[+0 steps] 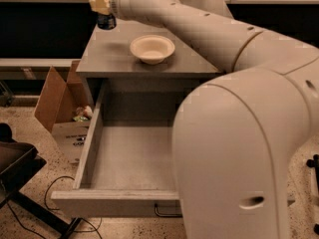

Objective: Pick pepsi can from top drawer and place on counter

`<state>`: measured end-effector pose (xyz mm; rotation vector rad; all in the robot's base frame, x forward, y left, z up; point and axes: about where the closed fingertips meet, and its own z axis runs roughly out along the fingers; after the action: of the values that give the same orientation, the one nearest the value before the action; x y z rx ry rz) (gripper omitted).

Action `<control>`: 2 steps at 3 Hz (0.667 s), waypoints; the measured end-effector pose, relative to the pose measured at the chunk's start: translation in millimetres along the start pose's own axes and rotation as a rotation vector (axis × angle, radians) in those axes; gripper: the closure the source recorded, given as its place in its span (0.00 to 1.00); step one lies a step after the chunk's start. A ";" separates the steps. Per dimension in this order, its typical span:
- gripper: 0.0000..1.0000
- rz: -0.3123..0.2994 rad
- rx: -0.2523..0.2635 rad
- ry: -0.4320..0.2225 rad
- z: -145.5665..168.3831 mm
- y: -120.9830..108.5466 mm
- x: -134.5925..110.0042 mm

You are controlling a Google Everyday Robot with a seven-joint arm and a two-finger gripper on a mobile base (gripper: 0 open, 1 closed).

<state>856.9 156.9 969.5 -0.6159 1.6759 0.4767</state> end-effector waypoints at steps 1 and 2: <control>1.00 0.076 0.137 0.051 12.8 -45.8 41.6; 1.00 0.093 0.212 0.075 17.2 -74.0 63.0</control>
Offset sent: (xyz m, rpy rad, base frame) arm 0.0725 -0.0847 -0.0868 -0.0167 0.1078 -0.3256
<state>908.5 101.7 906.0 -0.4055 1.8042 0.3396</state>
